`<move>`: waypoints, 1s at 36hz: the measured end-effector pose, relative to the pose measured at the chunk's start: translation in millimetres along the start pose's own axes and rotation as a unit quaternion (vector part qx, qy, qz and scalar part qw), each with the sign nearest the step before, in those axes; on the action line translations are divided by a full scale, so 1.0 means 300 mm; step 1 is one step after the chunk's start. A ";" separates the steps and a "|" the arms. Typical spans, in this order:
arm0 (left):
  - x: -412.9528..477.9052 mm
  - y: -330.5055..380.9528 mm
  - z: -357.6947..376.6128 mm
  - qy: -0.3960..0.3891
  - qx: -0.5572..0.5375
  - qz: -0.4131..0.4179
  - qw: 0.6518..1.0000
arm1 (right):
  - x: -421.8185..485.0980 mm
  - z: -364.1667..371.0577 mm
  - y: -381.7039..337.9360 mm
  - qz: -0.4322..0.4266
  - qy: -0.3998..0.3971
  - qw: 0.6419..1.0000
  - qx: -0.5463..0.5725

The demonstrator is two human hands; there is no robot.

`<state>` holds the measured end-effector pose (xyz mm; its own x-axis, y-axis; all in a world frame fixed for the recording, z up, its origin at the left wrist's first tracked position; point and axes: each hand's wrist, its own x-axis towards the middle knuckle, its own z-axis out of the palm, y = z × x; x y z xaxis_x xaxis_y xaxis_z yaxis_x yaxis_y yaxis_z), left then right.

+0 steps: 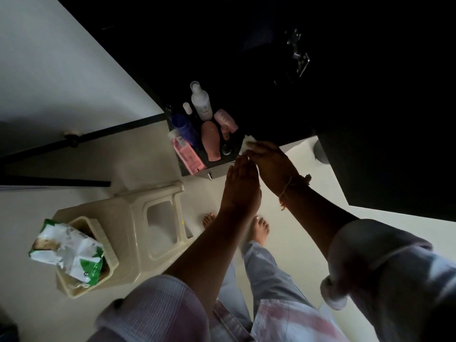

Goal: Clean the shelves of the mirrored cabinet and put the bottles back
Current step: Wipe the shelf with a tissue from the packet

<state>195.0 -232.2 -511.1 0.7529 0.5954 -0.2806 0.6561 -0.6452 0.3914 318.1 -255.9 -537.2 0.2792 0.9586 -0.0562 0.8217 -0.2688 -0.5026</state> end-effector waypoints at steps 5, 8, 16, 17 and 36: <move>0.007 -0.005 -0.003 -0.017 0.018 0.003 1.000 | -0.052 -0.065 0.065 0.041 0.005 0.993 -0.109; 0.008 -0.002 -0.006 -0.019 0.024 0.006 1.000 | -0.068 -0.086 0.127 0.148 0.030 0.982 -0.115; -0.002 -0.006 0.001 -0.030 0.024 0.006 0.999 | -0.027 -0.164 0.077 0.299 0.021 0.951 -0.076; -0.004 -0.006 0.000 -0.033 0.025 0.006 0.999 | -0.022 -0.158 0.073 0.333 0.071 0.939 -0.046; -0.055 -0.031 0.005 -0.043 0.032 -0.005 0.999 | -0.112 -0.066 0.096 0.173 0.055 0.957 -0.226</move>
<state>176.6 -236.8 -511.3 0.7467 0.5599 -0.3592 0.6630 -0.6707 0.3326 342.2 -297.6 -532.7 0.6030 0.7963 -0.0476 0.7952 -0.6048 -0.0441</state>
